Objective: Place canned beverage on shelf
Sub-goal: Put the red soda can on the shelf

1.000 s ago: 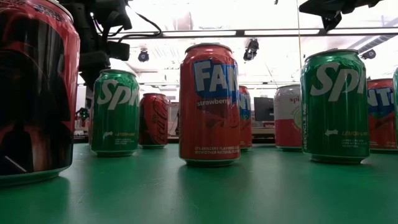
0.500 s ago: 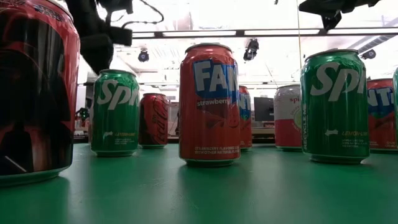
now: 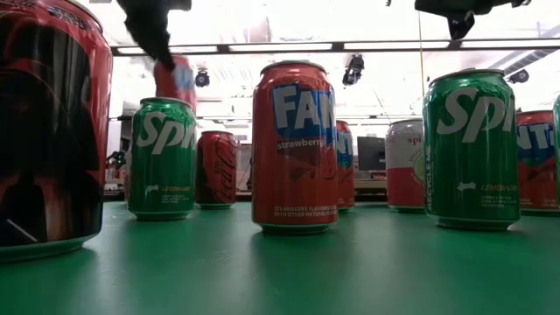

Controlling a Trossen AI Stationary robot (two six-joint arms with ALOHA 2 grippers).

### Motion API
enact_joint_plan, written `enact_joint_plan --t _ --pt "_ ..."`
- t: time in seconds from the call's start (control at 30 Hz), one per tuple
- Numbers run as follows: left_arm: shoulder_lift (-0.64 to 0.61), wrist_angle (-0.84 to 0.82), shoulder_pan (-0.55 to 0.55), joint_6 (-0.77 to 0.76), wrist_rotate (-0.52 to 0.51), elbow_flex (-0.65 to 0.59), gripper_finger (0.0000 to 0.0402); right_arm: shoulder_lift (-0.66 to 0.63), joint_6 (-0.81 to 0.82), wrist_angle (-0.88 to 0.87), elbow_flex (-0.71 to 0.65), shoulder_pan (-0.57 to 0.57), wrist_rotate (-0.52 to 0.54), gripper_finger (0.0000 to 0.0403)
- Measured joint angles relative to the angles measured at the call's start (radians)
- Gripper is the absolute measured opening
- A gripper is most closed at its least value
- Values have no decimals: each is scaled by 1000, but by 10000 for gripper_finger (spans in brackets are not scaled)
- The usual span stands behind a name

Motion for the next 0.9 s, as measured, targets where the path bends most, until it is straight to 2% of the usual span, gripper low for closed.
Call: enact_joint_plan --t 0.27,0.5,0.73,0.9 --pt "1 56 -52 59 67 114 267 102 -2 71 33 1 -1 9" --pt "4 227 -94 133 141 101 267 255 18 44 109 1 -10 9" --pt "47 353 -137 176 138 87 267 379 19 -40 198 1 -13 9" --pt "113 376 -153 201 139 82 267 449 16 -126 258 4 -35 9"
